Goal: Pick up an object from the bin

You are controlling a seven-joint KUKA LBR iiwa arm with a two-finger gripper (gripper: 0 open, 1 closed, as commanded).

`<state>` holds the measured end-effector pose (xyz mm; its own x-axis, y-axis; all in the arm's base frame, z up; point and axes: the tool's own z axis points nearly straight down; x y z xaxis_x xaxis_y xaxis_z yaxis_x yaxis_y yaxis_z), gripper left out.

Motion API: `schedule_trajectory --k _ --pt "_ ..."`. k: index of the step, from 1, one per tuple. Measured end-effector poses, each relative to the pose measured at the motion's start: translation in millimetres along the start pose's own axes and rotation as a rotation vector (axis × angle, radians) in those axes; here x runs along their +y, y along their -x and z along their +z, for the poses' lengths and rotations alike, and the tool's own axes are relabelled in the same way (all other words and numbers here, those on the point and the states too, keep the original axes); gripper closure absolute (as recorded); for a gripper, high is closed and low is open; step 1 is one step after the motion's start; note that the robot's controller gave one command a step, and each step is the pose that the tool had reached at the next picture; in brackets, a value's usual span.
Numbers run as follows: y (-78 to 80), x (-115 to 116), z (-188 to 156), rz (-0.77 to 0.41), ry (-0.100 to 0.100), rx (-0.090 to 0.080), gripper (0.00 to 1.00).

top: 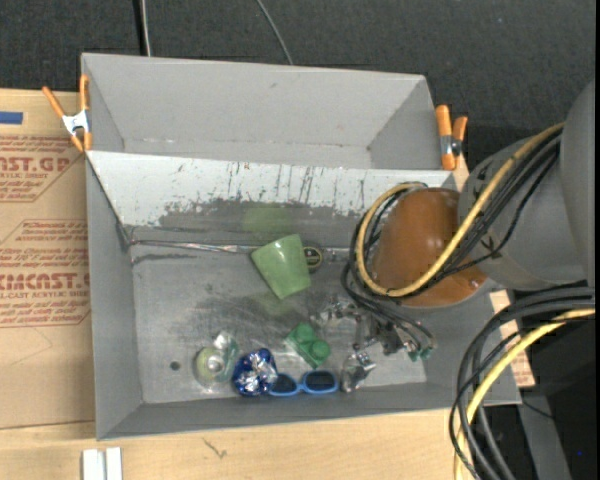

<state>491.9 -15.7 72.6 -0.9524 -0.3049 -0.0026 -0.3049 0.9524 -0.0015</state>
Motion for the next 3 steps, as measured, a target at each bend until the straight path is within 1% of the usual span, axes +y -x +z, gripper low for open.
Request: schedule_trajectory --k 1,2,3 --pt "61.8 24.9 -0.2 0.127 0.001 0.01 0.0" --pt "65.6 24.9 -3.8 0.128 0.001 -0.004 1.0" --pt "17.4 19.5 -147.7 0.106 -0.001 -0.005 1.0"
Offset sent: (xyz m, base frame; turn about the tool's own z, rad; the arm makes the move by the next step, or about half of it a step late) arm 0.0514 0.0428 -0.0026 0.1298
